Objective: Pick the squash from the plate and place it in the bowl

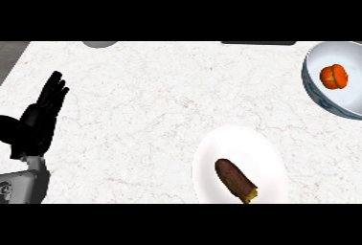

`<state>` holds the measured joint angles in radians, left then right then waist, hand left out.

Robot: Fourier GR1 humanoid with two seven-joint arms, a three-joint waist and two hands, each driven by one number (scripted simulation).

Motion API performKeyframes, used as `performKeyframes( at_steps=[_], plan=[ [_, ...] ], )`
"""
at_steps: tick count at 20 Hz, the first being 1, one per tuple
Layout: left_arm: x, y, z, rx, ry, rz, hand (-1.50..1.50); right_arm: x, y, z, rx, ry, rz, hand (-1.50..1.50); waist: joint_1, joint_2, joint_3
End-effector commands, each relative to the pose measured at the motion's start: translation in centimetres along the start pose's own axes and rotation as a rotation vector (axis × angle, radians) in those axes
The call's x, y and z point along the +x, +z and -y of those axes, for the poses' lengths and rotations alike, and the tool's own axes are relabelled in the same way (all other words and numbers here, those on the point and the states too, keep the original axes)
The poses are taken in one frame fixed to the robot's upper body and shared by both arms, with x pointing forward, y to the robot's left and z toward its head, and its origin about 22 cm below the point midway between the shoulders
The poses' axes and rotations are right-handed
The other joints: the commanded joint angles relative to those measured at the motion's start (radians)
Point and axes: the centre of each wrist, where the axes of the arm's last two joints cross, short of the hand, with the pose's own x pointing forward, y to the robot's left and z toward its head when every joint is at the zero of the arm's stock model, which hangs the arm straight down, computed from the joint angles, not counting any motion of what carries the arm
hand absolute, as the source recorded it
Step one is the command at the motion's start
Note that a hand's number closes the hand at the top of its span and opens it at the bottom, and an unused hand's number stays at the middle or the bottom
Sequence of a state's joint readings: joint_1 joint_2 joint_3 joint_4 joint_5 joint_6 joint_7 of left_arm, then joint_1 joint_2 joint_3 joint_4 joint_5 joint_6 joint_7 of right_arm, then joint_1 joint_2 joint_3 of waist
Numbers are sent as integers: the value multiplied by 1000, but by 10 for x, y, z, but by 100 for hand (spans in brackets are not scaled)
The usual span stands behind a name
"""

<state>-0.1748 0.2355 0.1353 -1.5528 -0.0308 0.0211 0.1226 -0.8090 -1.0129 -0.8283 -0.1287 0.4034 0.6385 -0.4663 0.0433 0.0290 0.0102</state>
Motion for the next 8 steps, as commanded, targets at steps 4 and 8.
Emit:
performKeyframes(
  at_steps=[4,8],
  plan=[
    [-5,-1,-9,22,3,-12,0,7,30,33,93,-117,65,-150,-12,0,3],
    [-1,0,-5,5,15,-17,0,4,34,35,85,-152,86,-150,-3,-4,4]
  ],
)
